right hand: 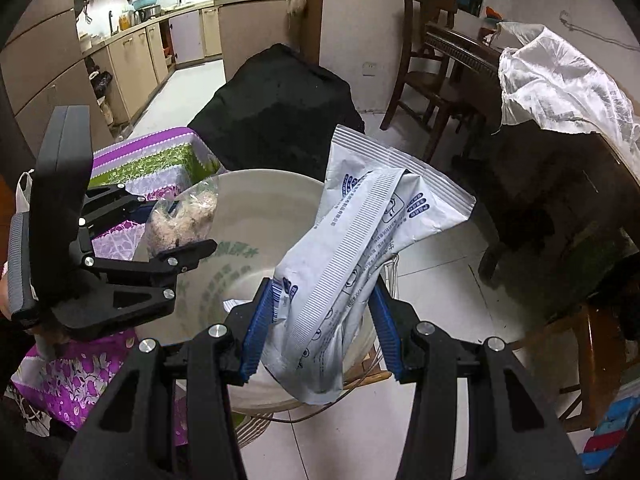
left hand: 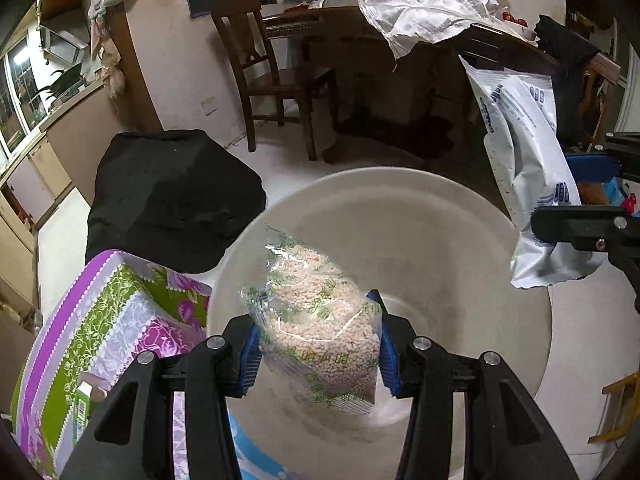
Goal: Collect trash
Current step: 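Open both tools to drop the bags into the white bucket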
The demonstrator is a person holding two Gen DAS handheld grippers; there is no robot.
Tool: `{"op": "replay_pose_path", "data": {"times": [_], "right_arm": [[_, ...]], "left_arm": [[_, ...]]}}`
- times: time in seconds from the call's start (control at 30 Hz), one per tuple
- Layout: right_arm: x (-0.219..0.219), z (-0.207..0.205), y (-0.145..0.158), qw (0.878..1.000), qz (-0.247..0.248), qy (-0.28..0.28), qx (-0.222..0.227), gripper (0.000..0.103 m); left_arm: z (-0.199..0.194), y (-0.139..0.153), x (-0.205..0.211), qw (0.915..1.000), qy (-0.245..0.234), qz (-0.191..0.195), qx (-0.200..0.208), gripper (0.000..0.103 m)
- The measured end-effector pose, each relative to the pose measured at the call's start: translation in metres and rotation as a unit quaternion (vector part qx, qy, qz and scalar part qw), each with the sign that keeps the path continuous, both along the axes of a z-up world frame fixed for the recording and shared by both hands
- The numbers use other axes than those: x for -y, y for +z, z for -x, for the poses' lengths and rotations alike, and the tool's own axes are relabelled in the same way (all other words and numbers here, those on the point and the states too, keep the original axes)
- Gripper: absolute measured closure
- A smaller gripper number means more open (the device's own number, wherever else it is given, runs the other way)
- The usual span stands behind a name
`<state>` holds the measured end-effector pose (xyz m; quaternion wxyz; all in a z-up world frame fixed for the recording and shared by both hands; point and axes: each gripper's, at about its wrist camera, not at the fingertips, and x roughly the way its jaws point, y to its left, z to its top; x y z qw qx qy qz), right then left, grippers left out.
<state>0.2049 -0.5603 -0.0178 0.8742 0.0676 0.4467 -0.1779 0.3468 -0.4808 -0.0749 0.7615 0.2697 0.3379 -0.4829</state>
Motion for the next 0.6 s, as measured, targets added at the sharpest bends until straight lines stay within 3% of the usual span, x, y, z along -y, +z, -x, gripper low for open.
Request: {"op": "replay_pose_path", "data": {"times": [0.33,0.6], "right_arm": [[0.002,-0.011,-0.011,1.0,-0.007,0.006,-0.008,0.056],[0.009,-0.029,-0.021,0.998,-0.03,0.012,-0.052,0.056]], "left_arm": [[0.002,-0.008,0.001,1.0,0.0,-0.007,-0.002,0.054],[-0.007,-0.014,0.004,0.9997,0.0,-0.023,-0.011,0.054]]}}
